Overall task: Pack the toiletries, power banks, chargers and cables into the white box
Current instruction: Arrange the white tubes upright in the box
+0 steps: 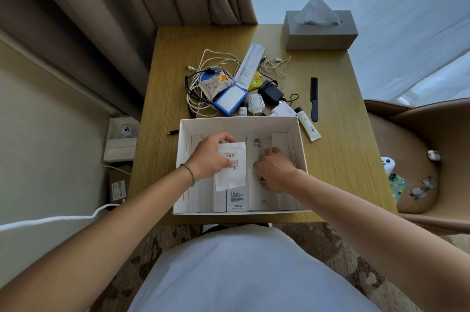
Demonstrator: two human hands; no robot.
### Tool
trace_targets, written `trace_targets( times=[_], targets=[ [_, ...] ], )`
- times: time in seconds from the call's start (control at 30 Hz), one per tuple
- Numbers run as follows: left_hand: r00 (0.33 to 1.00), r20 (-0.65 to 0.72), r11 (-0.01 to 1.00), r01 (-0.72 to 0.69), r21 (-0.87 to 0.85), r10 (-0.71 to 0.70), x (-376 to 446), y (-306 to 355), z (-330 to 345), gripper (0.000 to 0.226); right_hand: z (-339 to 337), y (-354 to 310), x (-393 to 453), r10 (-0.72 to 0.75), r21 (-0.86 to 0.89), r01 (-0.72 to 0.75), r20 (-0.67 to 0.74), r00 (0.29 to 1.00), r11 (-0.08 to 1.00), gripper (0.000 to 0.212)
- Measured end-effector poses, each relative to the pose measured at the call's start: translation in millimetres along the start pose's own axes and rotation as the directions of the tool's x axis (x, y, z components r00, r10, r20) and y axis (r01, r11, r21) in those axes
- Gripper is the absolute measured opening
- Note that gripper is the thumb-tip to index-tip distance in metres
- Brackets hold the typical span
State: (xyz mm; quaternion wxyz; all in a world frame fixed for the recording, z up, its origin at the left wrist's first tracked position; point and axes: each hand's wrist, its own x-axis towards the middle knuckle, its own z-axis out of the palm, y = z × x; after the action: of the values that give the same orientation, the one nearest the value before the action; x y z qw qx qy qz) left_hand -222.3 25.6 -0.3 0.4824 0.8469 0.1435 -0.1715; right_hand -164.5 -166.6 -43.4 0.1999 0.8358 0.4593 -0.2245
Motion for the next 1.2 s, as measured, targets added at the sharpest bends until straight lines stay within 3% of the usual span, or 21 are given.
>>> trace_targets(
  times=[0.13,0.37,0.6,0.77,0.87,0.97,1.07,1.2],
  targets=[
    [0.994,0.082,0.997,0.062,0.053,-0.067,6,-9,14,0.045,1,-3,-7,0.033,-0.032,-0.034,-0.056,0.998,0.999,0.033],
    [0.986,0.113,0.988,0.107,0.113,-0.120,19,-20,36,0.042,-6,8,-24,0.154,0.259,-0.096,-0.215,0.964,0.961,0.023],
    [0.983,0.136,0.969,0.093,0.227,-0.126,24,-31,54,0.043,-10,11,-31,0.202,0.393,-0.079,-0.281,0.938,0.916,0.028],
    [0.997,0.072,0.843,-0.039,0.537,0.000,20,-38,62,0.031,-12,14,-31,0.221,0.432,-0.061,-0.331,0.917,0.900,0.024],
    [0.990,0.059,0.688,-0.129,0.714,0.124,21,-39,62,0.038,-14,18,-31,0.223,0.443,-0.045,-0.359,0.906,0.896,0.023],
    [0.986,0.069,0.605,-0.150,0.782,0.155,22,-37,60,0.044,-17,24,-31,0.224,0.445,-0.032,-0.386,0.895,0.895,0.022],
    [0.987,0.037,0.617,-0.129,0.776,0.160,21,-29,59,0.046,-21,29,-32,0.230,0.464,-0.010,-0.421,0.877,0.886,0.021],
    [0.963,-0.121,0.720,-0.095,0.687,0.242,13,-7,48,0.037,-30,36,-31,0.265,0.533,0.035,-0.474,0.840,0.845,0.023]
  ],
)
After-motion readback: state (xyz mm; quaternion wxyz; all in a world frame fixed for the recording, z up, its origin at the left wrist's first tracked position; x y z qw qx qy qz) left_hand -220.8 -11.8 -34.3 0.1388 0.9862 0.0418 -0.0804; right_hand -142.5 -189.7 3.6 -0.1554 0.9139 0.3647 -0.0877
